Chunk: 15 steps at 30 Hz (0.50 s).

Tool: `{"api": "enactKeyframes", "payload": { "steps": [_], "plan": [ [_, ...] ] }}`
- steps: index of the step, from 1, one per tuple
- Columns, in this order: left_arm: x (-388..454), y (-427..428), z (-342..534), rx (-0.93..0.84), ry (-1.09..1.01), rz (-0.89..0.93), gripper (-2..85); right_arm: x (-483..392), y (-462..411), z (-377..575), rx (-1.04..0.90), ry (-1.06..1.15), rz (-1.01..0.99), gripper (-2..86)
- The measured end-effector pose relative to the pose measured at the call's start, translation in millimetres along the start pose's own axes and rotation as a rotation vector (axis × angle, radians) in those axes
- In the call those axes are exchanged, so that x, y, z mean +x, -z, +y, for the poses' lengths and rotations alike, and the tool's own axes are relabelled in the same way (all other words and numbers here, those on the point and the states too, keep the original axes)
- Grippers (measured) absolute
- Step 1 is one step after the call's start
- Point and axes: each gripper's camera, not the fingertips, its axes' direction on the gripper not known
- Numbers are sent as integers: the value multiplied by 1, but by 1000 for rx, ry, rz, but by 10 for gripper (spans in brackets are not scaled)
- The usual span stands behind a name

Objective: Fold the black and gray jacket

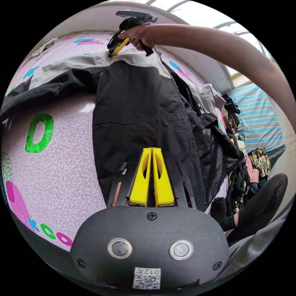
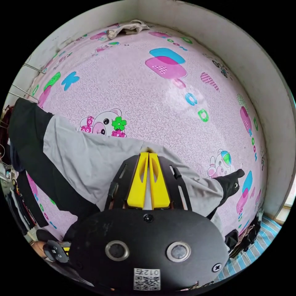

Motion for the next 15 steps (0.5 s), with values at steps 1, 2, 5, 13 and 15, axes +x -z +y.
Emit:
{"api": "enactKeyframes", "payload": {
  "steps": [1,2,5,13,15],
  "plan": [
    [0,1,1,0,14,7,8,-2,-3,-9,-26,-4,3,-8],
    [0,1,2,-6,40,12,8,-4,2,-16,5,-4,-4,-8],
    [16,1,6,0,16,-30,8,-19,14,-25,29,14,57,-8],
    [49,16,17,27,-91,-114,8,-10,95,14,153,-8,-12,-8],
    [46,52,23,167,-57,-78,8,7,136,51,196,-44,-100,-7]
  ]
}}
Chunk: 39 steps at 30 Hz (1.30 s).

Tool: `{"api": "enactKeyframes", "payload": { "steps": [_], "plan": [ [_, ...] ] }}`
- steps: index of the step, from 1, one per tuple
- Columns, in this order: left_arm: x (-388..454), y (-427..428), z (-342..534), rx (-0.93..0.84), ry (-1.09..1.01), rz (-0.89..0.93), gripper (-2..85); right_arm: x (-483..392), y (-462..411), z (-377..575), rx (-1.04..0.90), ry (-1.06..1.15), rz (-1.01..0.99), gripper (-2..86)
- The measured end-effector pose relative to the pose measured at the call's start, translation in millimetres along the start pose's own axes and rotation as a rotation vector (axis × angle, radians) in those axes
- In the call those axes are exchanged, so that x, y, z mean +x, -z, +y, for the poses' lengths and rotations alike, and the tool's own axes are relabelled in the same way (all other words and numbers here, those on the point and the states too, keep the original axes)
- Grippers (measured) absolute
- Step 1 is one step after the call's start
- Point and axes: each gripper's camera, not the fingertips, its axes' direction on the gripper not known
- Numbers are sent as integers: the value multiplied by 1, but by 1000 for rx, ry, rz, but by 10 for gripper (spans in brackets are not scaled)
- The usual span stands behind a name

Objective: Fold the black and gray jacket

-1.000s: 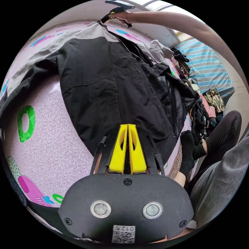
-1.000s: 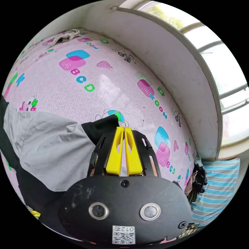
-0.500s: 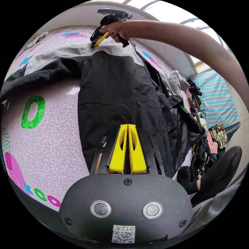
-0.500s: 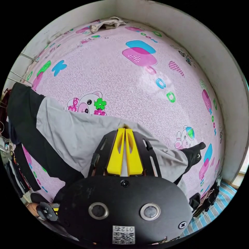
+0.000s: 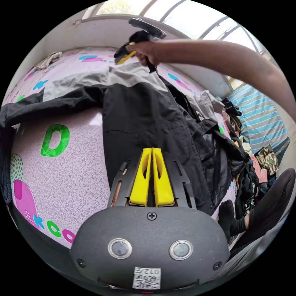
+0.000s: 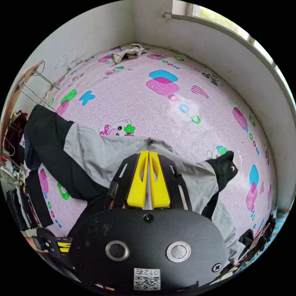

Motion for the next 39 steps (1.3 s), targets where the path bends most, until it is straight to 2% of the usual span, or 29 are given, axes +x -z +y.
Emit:
{"api": "enactKeyframes", "payload": {
  "steps": [2,3,8,13,15,18,21,25,27,29,31,34,39],
  "plan": [
    [9,19,-2,53,-18,18,8,13,54,66,-44,-3,-151,-8],
    [20,19,-4,17,-40,28,8,13,66,87,-62,8,-171,-8],
    [84,-21,-1,-249,-180,103,8,2,127,311,-308,33,-64,-8],
    [128,-32,10,-320,-274,-10,7,18,159,421,-366,-146,-93,-8],
    [138,-34,12,-338,-281,-38,7,15,163,437,-386,-150,-33,-9],
    [149,-28,12,-319,-291,-54,6,5,192,439,-298,-121,9,-9],
    [166,-22,14,-300,-339,-99,6,-1,216,429,-288,-160,52,-9],
    [187,-15,14,-294,-386,-163,8,-26,260,407,-434,-143,198,-10],
    [206,-1,15,-371,-390,-177,11,-41,306,402,-459,-91,101,-10],
    [234,21,23,-359,-492,-143,14,-60,372,406,-529,-80,-63,-10],
    [260,35,34,-381,-567,-90,21,-78,420,416,-552,-64,-115,-10],
    [301,34,59,-448,-669,11,42,-119,476,447,-495,-14,-113,-9],
    [358,21,108,-466,-857,-148,67,-202,480,513,-367,35,-54,-10]
  ]
}}
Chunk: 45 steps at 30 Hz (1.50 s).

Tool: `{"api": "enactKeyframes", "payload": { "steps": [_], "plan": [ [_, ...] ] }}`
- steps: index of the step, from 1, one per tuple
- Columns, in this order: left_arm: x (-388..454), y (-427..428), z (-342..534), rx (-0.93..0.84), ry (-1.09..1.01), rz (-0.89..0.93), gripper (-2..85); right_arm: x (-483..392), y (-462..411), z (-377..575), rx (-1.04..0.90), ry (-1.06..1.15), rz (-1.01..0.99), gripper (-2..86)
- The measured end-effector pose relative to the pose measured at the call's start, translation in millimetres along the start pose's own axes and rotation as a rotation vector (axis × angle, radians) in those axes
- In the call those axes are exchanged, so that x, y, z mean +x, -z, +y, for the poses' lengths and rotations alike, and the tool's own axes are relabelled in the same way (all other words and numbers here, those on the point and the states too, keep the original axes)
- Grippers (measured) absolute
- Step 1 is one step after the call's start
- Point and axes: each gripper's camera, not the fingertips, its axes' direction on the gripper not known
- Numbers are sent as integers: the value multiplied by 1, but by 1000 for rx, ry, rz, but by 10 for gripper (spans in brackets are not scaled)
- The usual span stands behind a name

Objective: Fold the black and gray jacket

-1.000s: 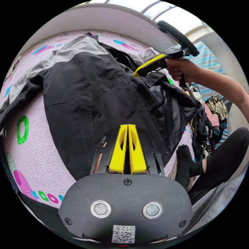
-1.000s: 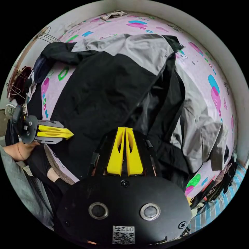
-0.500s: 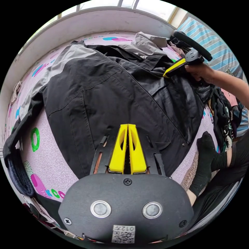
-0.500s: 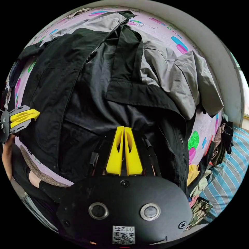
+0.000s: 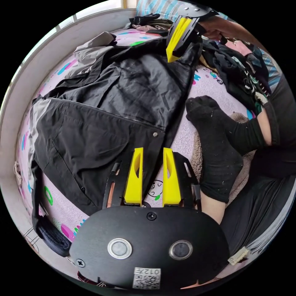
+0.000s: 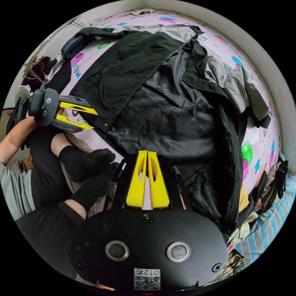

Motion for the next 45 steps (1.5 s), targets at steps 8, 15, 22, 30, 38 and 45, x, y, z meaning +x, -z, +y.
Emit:
{"api": "enactKeyframes", "payload": {
  "steps": [8,15,22,30,38,45],
  "plan": [
    [21,1,-8,-28,10,-119,21,-33,-28,3,9,-117,-11,-10],
    [12,31,-8,-27,20,-62,0,-41,-8,-5,-10,-193,-73,-8],
    [9,57,-8,-21,-68,-58,-1,-69,31,-19,0,-209,-129,-8],
    [-21,70,5,29,-28,5,-1,-105,62,-34,16,-230,-171,-8],
    [-89,85,52,201,212,233,-1,-149,83,-48,33,-255,-203,-7],
    [-77,74,44,116,98,242,-1,-190,92,-64,22,-253,-204,-7]
  ]
}}
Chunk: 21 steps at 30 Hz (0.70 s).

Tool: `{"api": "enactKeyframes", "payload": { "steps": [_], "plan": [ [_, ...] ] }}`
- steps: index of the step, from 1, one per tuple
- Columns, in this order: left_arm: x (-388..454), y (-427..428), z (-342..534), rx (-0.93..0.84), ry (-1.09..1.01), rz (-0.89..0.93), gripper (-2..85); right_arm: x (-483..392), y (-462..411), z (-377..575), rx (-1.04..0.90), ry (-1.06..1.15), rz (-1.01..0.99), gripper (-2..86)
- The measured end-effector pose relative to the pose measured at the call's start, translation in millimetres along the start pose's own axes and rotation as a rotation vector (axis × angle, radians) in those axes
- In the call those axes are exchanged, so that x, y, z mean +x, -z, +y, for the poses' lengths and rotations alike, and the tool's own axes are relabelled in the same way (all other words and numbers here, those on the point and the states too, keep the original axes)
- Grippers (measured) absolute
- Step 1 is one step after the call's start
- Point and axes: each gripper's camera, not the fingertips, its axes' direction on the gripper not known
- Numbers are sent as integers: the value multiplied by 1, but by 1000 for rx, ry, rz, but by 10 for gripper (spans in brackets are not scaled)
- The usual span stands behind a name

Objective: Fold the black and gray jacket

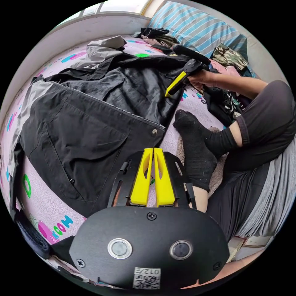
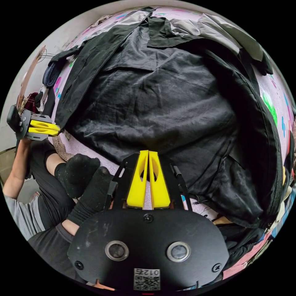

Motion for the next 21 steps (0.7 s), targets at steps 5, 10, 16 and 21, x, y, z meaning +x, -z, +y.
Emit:
{"api": "enactKeyframes", "payload": {
  "steps": [5,10,16,21],
  "plan": [
    [18,-24,-20,-111,-71,-86,-1,-38,-5,2,4,-2,8,-7],
    [31,-40,-30,-187,-137,-142,-1,-65,-13,4,3,-4,-6,-7],
    [41,-56,-34,-268,-178,-181,-1,-100,-25,13,10,-8,-19,-8],
    [45,-59,-32,-295,-111,-192,1,-139,-38,28,34,-2,28,-8]
  ]
}}
